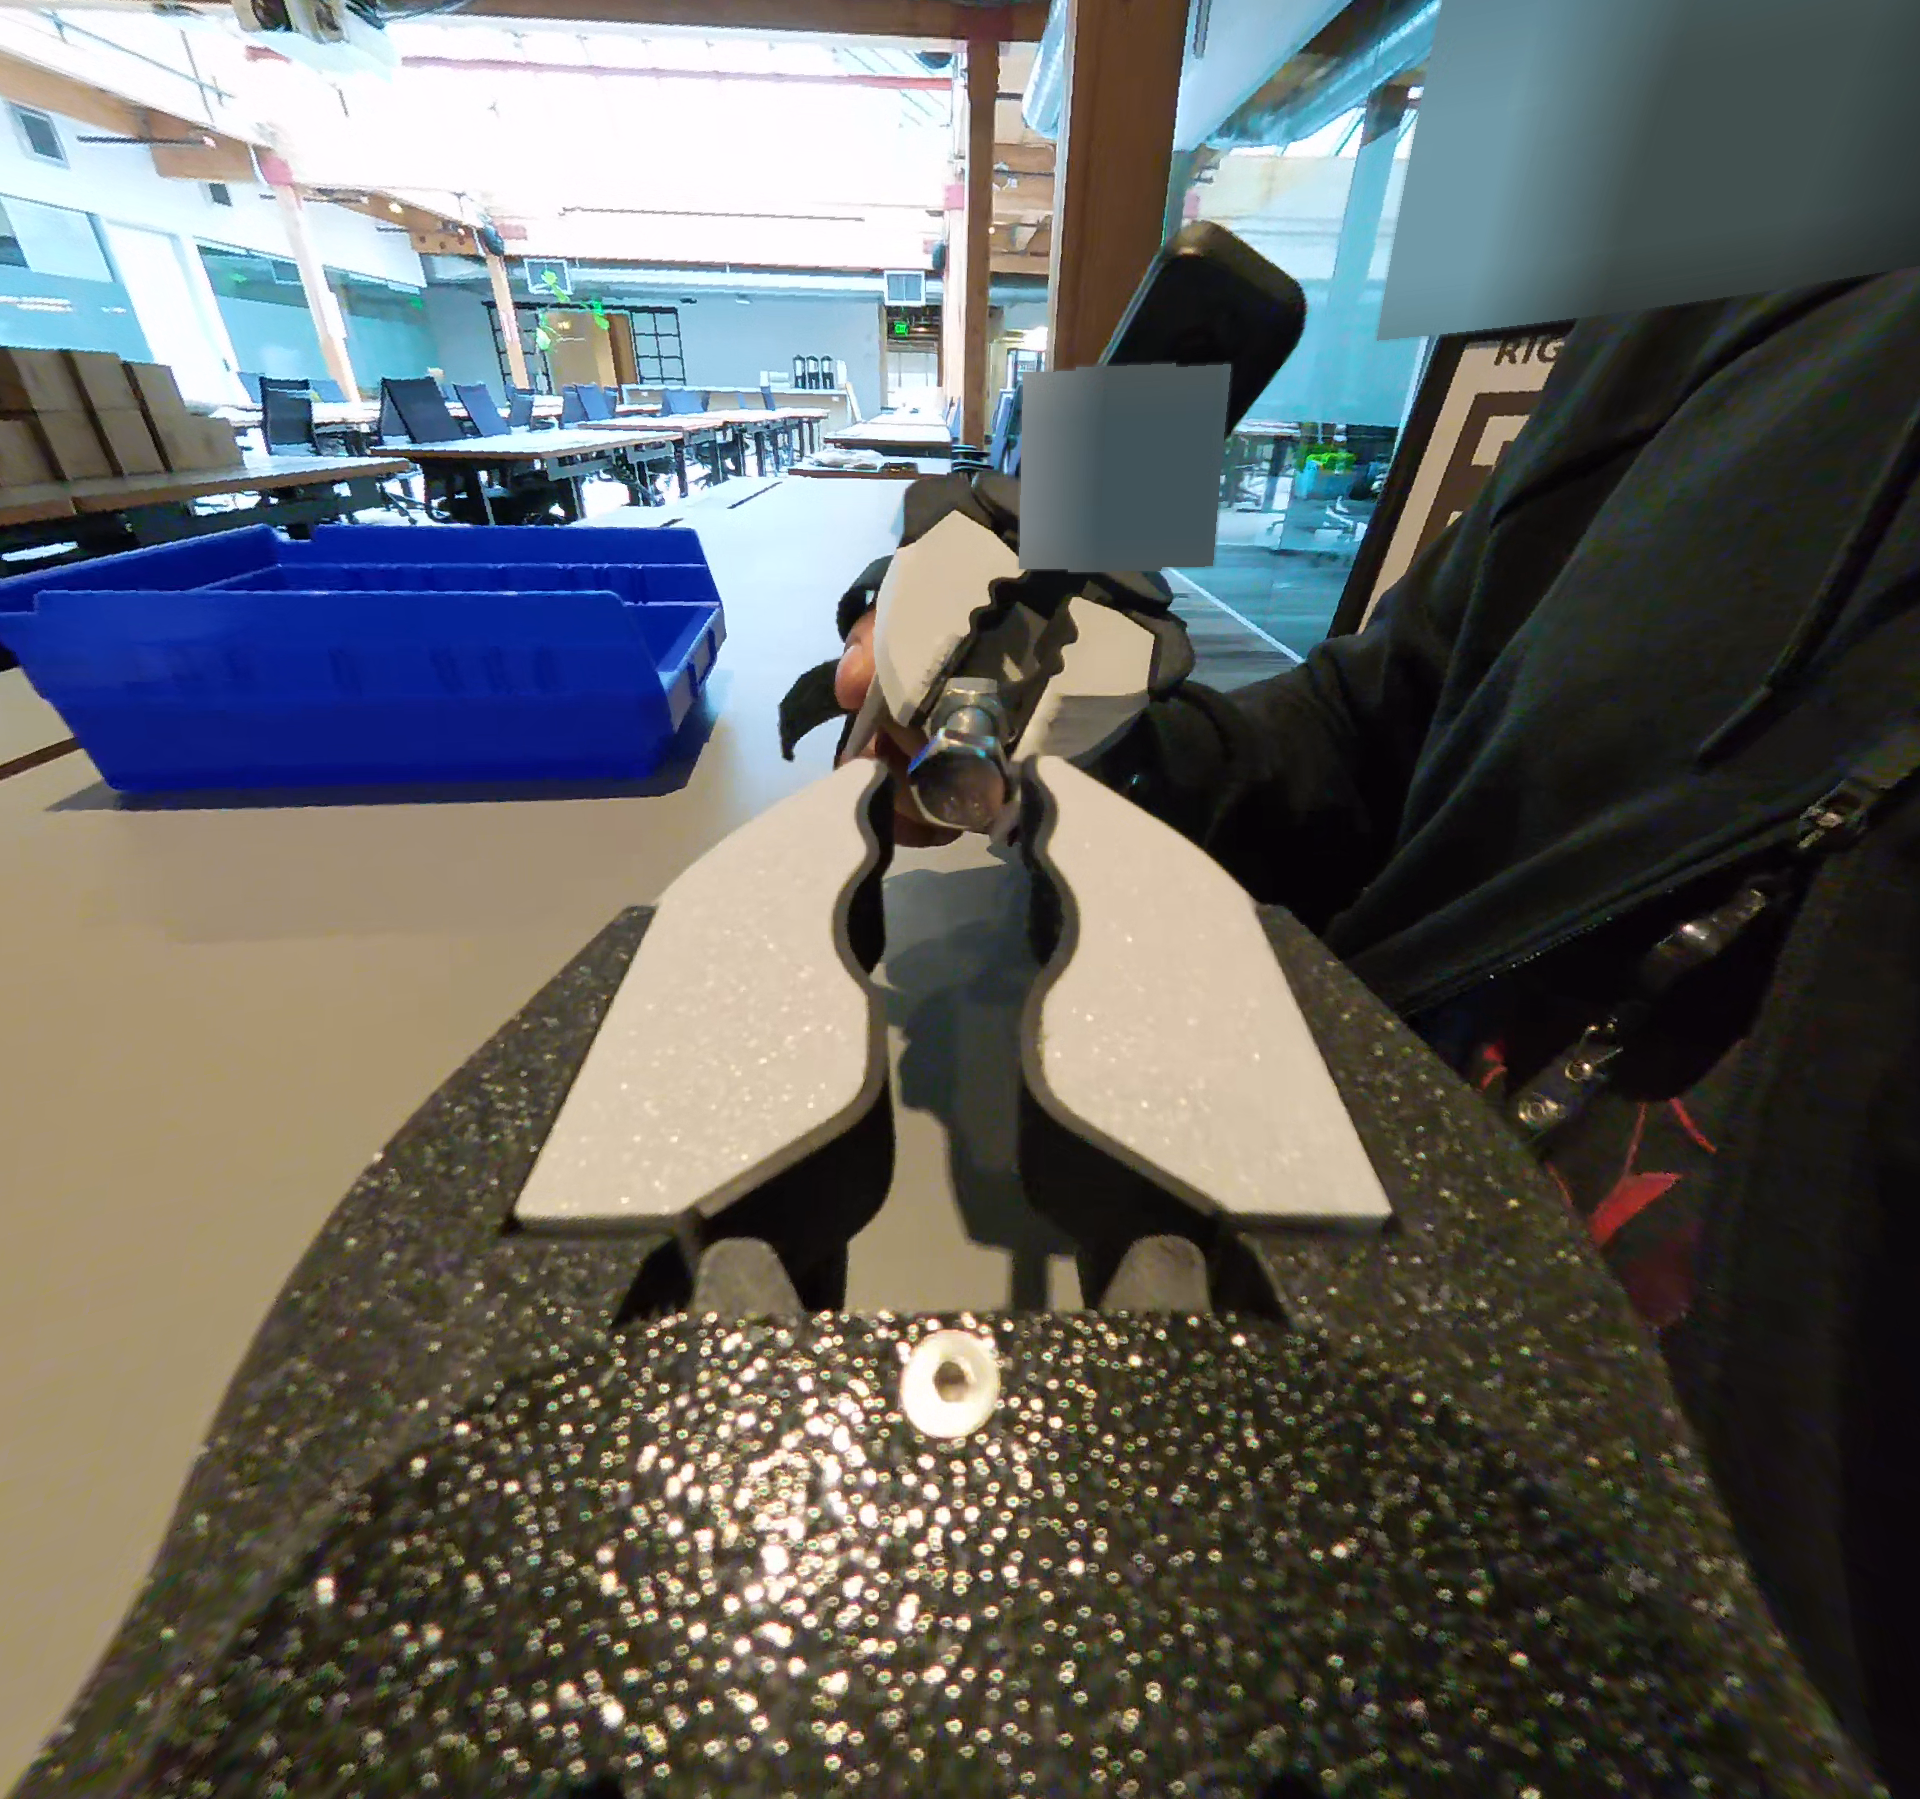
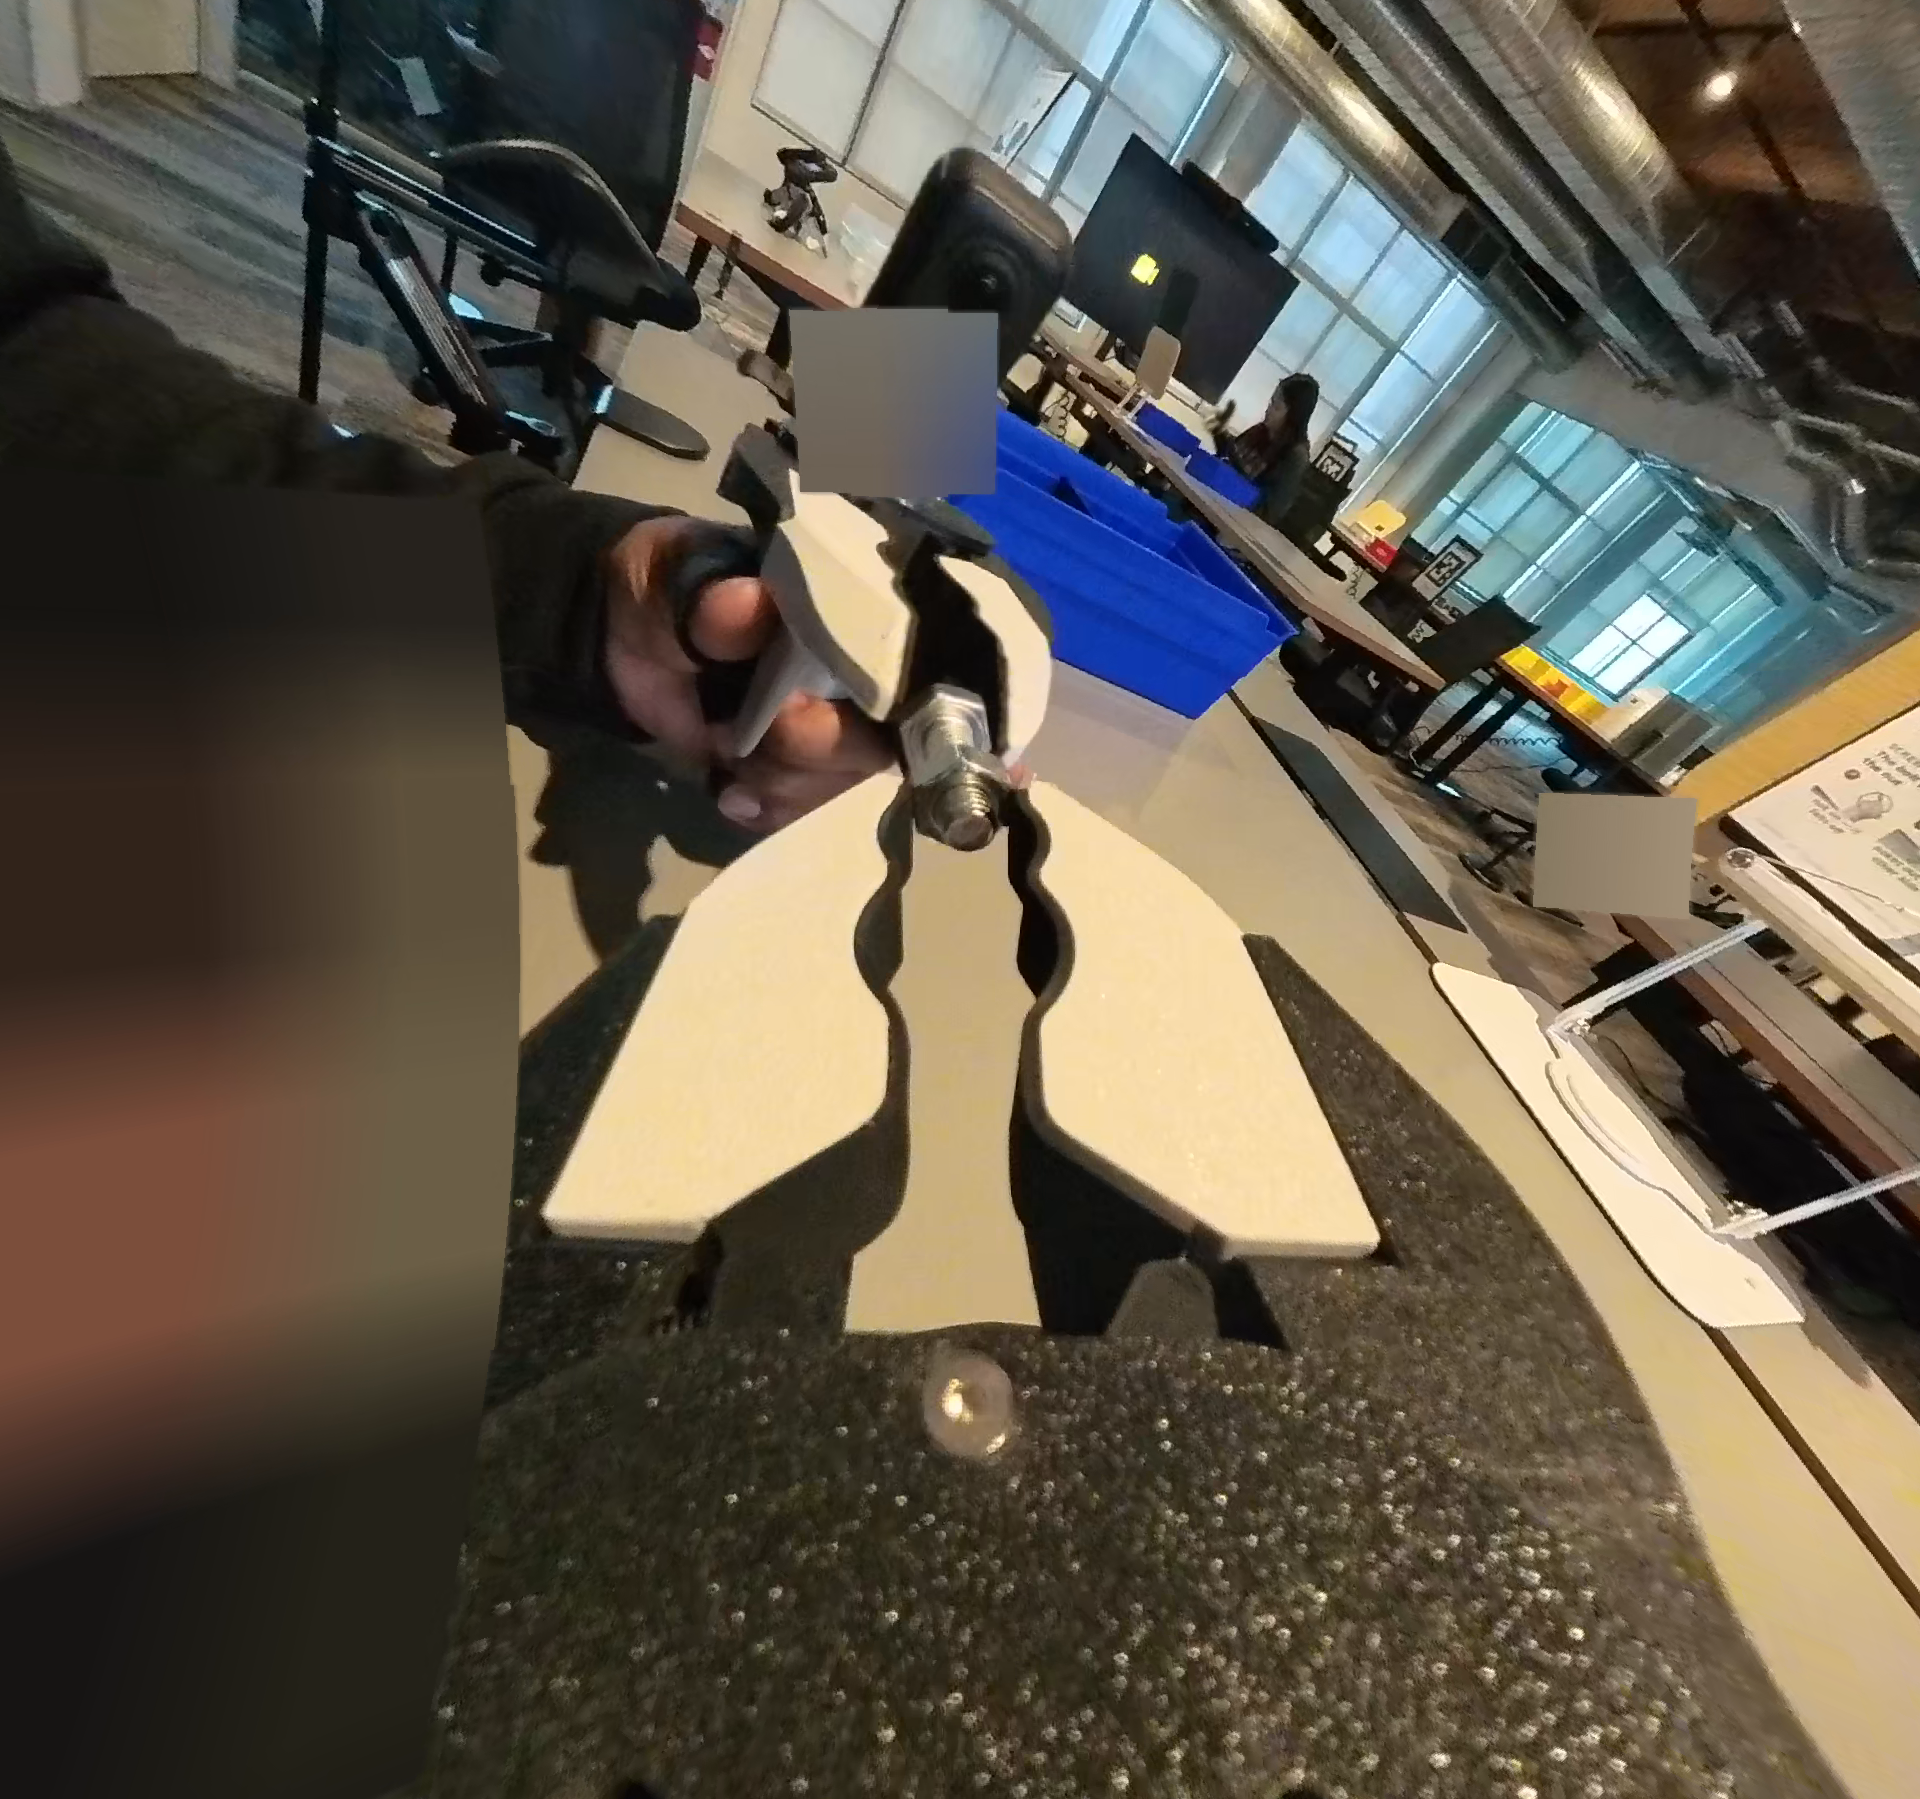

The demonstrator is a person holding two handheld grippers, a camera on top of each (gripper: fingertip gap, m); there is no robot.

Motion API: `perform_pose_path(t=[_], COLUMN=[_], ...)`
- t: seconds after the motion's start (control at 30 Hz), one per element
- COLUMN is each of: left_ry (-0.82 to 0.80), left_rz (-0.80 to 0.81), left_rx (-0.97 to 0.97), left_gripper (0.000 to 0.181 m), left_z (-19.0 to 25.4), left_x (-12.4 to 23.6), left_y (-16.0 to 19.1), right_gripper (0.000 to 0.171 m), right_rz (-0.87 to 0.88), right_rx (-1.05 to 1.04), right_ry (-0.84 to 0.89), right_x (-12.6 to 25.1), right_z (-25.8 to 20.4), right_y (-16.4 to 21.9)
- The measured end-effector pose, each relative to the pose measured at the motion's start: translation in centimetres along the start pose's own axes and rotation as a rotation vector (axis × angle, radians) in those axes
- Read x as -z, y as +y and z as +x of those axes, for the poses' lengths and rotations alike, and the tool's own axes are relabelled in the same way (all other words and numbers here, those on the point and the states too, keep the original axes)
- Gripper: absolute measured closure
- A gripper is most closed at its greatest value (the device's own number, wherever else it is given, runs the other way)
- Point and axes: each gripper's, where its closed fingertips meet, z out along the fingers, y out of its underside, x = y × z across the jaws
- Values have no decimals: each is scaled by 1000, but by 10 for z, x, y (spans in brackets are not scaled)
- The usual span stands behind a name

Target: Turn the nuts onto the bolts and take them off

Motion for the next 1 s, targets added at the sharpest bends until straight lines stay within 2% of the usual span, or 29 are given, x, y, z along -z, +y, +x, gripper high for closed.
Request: perform_pose_path(t=[0.73, 1.0], left_ry=[91, 50], left_rz=[17, -18], left_rx=[196, 79], left_gripper=[164, 164], left_z=[3, 5], left_x=[-2, 0], left_y=[3, 4], right_gripper=[154, 153], right_rz=[-18, -10], right_rx=[114, 75], right_ry=[39, 12], right_x=[-1, -3], right_z=[-2, -5], right_y=[1, 2])
